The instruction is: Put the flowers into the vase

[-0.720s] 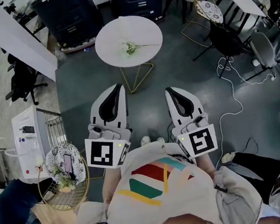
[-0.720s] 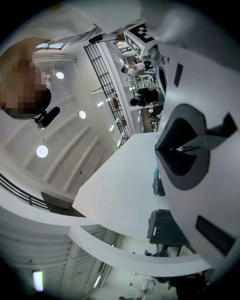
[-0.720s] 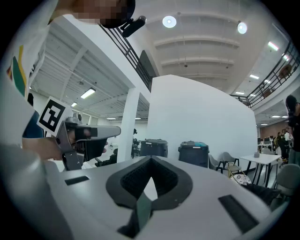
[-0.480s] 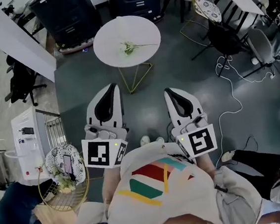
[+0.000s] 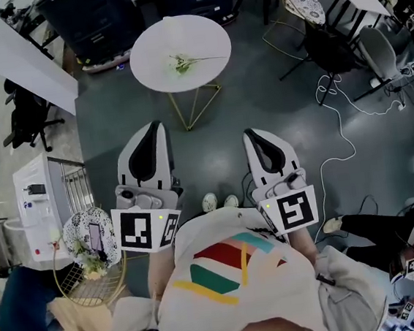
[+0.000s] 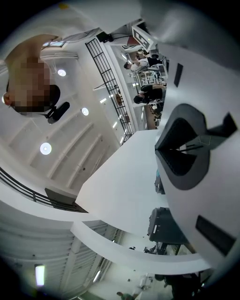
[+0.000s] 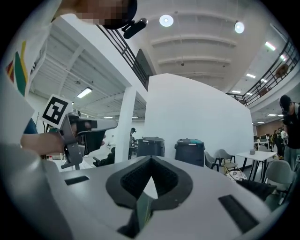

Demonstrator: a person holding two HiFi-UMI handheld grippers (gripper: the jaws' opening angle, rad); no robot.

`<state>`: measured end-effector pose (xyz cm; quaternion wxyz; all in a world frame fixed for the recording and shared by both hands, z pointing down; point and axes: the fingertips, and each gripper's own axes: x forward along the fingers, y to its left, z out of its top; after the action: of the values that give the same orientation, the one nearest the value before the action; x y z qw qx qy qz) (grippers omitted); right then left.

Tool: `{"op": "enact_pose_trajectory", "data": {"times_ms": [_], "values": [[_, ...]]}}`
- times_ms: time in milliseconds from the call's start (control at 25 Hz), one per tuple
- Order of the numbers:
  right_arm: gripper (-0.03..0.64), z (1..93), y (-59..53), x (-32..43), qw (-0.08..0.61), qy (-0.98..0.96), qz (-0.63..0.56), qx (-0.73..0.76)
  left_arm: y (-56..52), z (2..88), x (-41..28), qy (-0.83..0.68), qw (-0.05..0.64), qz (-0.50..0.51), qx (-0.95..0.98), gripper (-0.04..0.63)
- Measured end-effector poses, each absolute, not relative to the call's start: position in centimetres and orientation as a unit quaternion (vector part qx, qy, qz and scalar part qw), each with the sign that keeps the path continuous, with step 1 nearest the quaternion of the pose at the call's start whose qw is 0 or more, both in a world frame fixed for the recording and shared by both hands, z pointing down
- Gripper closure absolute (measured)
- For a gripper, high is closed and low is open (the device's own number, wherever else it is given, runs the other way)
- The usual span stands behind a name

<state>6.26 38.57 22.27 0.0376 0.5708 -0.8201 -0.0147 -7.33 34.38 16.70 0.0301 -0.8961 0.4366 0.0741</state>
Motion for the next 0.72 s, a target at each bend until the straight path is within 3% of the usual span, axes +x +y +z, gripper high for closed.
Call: {"op": "enact_pose_trajectory", "data": {"times_ms": [720], "values": [[0.606, 29.7, 38.9, 13.8, 0.062, -0.798, 0.047, 0.598, 31.0, 19.3, -3.6, 0.459, 0.042, 0.051, -0.886, 0.589]]}}
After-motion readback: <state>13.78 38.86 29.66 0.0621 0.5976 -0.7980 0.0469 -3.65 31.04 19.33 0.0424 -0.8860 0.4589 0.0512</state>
